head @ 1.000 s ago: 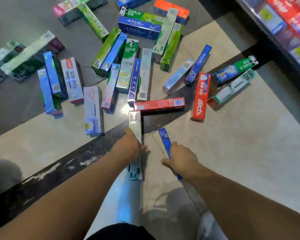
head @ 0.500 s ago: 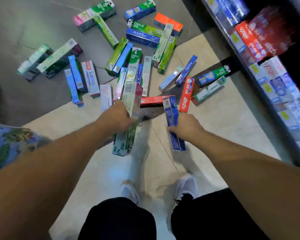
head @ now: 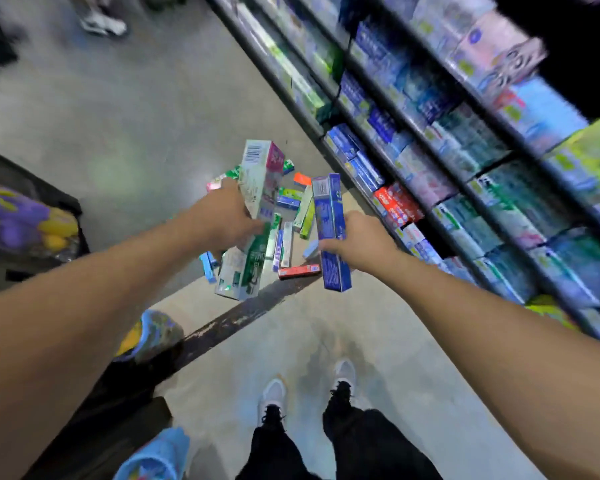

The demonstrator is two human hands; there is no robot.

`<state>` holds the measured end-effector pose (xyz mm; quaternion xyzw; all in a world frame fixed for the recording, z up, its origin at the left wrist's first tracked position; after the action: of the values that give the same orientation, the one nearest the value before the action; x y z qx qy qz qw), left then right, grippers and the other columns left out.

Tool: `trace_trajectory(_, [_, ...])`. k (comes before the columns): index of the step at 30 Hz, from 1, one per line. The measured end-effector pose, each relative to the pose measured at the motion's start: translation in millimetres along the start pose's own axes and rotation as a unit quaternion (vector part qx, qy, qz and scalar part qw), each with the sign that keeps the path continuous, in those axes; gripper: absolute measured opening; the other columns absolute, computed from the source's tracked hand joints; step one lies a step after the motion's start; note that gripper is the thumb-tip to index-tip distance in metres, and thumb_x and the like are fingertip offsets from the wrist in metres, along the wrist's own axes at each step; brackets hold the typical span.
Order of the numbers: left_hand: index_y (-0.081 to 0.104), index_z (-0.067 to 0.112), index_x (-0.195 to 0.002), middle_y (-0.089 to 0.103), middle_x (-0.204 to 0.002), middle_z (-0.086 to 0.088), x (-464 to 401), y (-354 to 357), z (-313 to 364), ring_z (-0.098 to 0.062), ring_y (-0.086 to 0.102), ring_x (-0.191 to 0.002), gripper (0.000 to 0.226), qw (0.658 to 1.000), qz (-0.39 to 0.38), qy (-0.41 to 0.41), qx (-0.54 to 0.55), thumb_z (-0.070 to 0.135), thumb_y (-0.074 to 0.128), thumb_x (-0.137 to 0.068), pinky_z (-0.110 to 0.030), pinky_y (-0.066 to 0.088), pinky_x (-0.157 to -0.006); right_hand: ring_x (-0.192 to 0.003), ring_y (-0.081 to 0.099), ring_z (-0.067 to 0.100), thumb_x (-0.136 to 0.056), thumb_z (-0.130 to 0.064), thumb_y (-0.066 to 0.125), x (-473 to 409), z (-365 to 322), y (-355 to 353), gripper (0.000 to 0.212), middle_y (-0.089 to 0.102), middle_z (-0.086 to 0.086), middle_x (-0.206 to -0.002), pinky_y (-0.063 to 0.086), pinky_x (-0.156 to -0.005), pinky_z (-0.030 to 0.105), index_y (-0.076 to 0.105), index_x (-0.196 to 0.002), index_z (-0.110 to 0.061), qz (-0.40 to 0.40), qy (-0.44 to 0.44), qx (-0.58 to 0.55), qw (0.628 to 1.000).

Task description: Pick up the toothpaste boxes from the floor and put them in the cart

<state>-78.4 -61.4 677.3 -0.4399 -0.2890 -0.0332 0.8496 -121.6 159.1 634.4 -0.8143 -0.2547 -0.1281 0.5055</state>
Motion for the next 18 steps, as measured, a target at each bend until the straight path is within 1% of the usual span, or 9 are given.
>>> trace_trajectory(2, [0.051,0.014,-0.100,0.060,-0.091,-0.004,32.7,-30.1,21.9,-0.022,0.055,-0.078,0.029,1.000,0.014,0.023,-0.015,0.027,0.072,-0.085,-0.025,0.041,-0.056,-0.094,0.064,0.031,-0.081,-0.037,0.074,29.1,-20.5,-31.3,0.033,0.068,0.012,-0.098,0.051,-0.077,0.037,0.067,-0.098,-0.010,0.008,-0.017,-0.004,1.000])
trace_trajectory(4, [0.047,0.019,-0.099,0.054,-0.090,-0.003,61.2,-50.4,37.5,-0.022,0.053,-0.082,0.026,0.999,0.019,0.037,-0.031,0.025,0.069,-0.089,-0.024,0.039,-0.065,-0.096,0.064,0.030,-0.082,-0.035,0.074,54.5,-33.6,-53.2,0.030,0.069,0.012,-0.100,0.050,-0.079,0.036,0.067,-0.099,-0.011,0.017,-0.027,-0.011,0.999])
trace_trajectory(6, [0.053,0.014,-0.099,0.060,-0.090,-0.003,78.8,-64.1,46.5,-0.024,0.059,-0.079,0.023,0.997,0.030,0.056,-0.035,0.026,0.069,-0.088,-0.026,0.045,-0.064,-0.096,0.063,0.030,-0.081,-0.037,0.076,72.5,-41.1,-65.6,0.034,0.068,0.011,-0.098,0.047,-0.075,0.034,0.067,-0.100,-0.011,0.029,-0.028,-0.011,0.999])
trace_trajectory(9, [0.062,0.012,-0.103,0.070,-0.094,-0.008,97.7,-76.6,57.1,-0.023,0.069,-0.074,0.026,0.997,0.032,0.066,-0.034,0.029,0.072,-0.085,-0.032,0.059,-0.058,-0.090,0.062,0.028,-0.080,-0.042,0.077,92.7,-46.6,-76.0,0.037,0.064,0.008,-0.090,0.042,-0.068,0.032,0.063,-0.095,-0.012,0.038,-0.016,-0.011,0.999])
trace_trajectory(11, [0.062,0.010,-0.105,0.070,-0.094,-0.010,108.5,-81.8,62.5,-0.025,0.070,-0.075,0.030,0.997,0.029,0.070,-0.030,0.028,0.073,-0.084,-0.035,0.061,-0.057,-0.083,0.061,0.026,-0.081,-0.043,0.076,107.0,-50.4,-83.0,0.037,0.063,0.007,-0.086,0.042,-0.064,0.033,0.060,-0.090,-0.012,0.035,-0.013,0.000,0.999])
trace_trajectory(14, [0.059,0.012,-0.109,0.069,-0.093,-0.007,121.0,-85.1,67.2,-0.021,0.070,-0.068,0.028,0.995,0.025,0.091,-0.031,0.025,0.070,-0.087,-0.034,0.060,-0.050,-0.065,0.050,0.018,-0.082,-0.045,0.075,126.5,-51.0,-94.9,0.043,0.050,0.001,-0.072,0.031,-0.050,0.030,0.045,-0.074,-0.017,0.050,0.007,0.005,0.999])
trace_trajectory(15, [0.057,0.013,-0.112,0.070,-0.094,-0.007,123.6,-85.0,66.7,-0.022,0.071,-0.067,0.031,0.995,0.018,0.089,-0.028,0.026,0.069,-0.087,-0.037,0.059,-0.047,-0.067,0.052,0.019,-0.082,-0.046,0.076,129.9,-50.1,-97.6,0.043,0.050,0.001,-0.072,0.032,-0.050,0.030,0.045,-0.075,-0.017,0.056,0.011,0.004,0.998])
trace_trajectory(16, [0.054,0.014,-0.117,0.070,-0.096,-0.008,125.6,-84.4,66.1,-0.023,0.072,-0.067,0.036,0.996,0.014,0.086,-0.025,0.027,0.068,-0.087,-0.038,0.059,-0.045,-0.071,0.057,0.021,-0.081,-0.047,0.076,133.0,-49.7,-99.8,0.042,0.056,0.004,-0.076,0.038,-0.053,0.032,0.050,-0.080,-0.015,0.059,0.014,0.002,0.998])
trace_trajectory(18, [0.051,0.013,-0.121,0.071,-0.097,-0.010,129.3,-82.3,67.5,-0.024,0.072,-0.066,0.043,0.996,0.003,0.084,-0.025,0.030,0.068,-0.086,-0.037,0.058,-0.044,-0.083,0.065,0.025,-0.078,-0.050,0.077,139.0,-49.4,-102.6,0.047,0.066,0.009,-0.089,0.047,-0.063,0.034,0.057,-0.096,-0.011,0.065,0.018,-0.003,0.998])
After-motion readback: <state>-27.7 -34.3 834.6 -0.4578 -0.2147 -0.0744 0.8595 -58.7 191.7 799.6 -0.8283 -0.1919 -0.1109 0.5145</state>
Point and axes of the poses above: each hand's wrist, its own x-axis away from the middle knuckle, its own y-axis out of the palm, z = x × y, the point moved 5 cm from there along -x, towards the middle knuckle
